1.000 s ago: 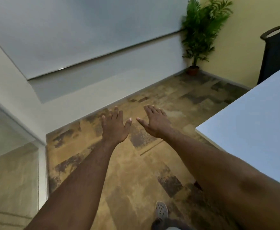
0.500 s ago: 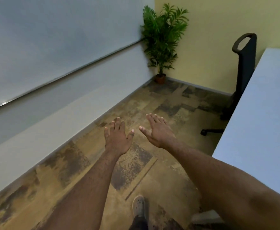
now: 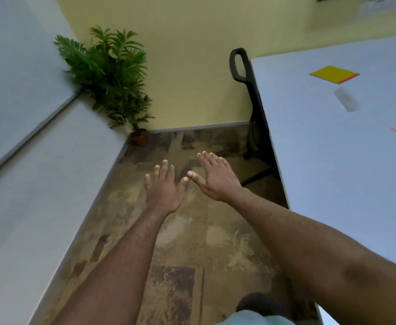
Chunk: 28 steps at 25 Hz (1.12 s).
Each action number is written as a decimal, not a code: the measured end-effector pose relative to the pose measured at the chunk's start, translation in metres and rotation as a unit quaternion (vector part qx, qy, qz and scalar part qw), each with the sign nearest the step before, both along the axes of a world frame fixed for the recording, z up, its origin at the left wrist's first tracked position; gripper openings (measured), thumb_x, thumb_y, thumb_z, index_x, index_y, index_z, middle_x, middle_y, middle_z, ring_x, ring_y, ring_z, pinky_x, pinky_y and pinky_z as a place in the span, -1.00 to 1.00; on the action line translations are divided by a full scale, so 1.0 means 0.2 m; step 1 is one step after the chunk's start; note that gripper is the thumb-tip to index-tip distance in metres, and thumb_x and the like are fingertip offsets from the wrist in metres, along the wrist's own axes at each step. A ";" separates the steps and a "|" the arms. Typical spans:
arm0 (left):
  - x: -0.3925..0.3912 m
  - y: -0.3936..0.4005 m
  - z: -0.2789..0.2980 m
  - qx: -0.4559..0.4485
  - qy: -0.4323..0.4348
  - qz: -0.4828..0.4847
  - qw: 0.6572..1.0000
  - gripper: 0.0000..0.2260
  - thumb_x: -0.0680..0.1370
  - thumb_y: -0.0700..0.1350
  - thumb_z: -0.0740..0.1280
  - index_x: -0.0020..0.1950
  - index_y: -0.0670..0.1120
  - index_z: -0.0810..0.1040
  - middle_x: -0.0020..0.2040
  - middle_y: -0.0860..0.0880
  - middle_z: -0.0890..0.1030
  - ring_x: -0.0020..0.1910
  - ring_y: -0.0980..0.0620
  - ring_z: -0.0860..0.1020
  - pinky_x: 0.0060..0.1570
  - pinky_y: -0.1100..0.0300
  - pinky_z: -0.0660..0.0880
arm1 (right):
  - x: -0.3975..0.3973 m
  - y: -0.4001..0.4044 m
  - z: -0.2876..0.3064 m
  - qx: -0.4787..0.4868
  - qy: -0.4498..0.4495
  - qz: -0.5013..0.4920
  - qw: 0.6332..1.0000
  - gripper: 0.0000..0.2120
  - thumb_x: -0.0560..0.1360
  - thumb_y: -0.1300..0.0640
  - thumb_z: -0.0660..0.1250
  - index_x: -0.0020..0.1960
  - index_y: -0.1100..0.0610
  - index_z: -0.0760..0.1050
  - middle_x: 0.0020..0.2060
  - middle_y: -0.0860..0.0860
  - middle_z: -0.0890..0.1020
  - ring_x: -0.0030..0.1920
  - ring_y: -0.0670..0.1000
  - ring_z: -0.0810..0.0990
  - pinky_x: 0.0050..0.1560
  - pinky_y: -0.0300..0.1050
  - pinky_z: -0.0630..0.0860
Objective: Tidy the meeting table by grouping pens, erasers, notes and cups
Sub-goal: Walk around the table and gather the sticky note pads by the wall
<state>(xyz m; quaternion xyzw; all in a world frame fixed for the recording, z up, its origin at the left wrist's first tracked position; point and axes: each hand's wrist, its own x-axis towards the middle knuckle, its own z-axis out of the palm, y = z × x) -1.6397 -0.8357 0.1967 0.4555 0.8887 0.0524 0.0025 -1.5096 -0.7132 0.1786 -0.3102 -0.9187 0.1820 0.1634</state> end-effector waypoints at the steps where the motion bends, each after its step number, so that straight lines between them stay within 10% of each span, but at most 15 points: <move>1: -0.03 0.11 -0.01 0.005 -0.007 -0.023 1.000 -0.35 0.60 0.29 -0.08 0.57 -0.06 0.11 0.61 -0.04 -0.03 0.58 -0.07 -0.07 0.48 -0.12 -0.17 | 0.00 0.08 0.00 -0.002 -0.003 -0.023 1.000 -0.15 0.47 -0.47 -0.24 0.56 0.06 0.02 0.56 0.03 0.11 0.55 0.04 0.02 0.50 0.06 -0.05; 16: 0.28 2.02 -0.20 0.036 -0.132 -0.343 0.929 -0.40 0.63 0.20 0.06 0.58 -0.07 0.10 0.61 0.00 -0.05 0.58 0.02 -0.10 0.51 0.04 -0.02 | 0.57 1.51 -0.23 -0.044 -0.018 -0.332 0.942 -0.19 0.50 -0.42 -0.18 0.54 0.10 0.09 0.53 0.09 0.20 0.52 0.10 0.14 0.49 0.06 0.07; 28: 1.03 2.76 -0.32 -0.030 -0.128 -0.570 0.811 -0.40 0.61 0.23 0.07 0.56 -0.08 0.16 0.61 -0.07 0.01 0.58 -0.05 -0.01 0.51 -0.03 0.07 | 1.22 1.74 -0.35 -0.097 -0.016 -0.546 0.832 -0.21 0.52 -0.41 -0.17 0.56 0.08 0.03 0.56 0.08 0.10 0.55 0.09 0.04 0.52 0.08 -0.01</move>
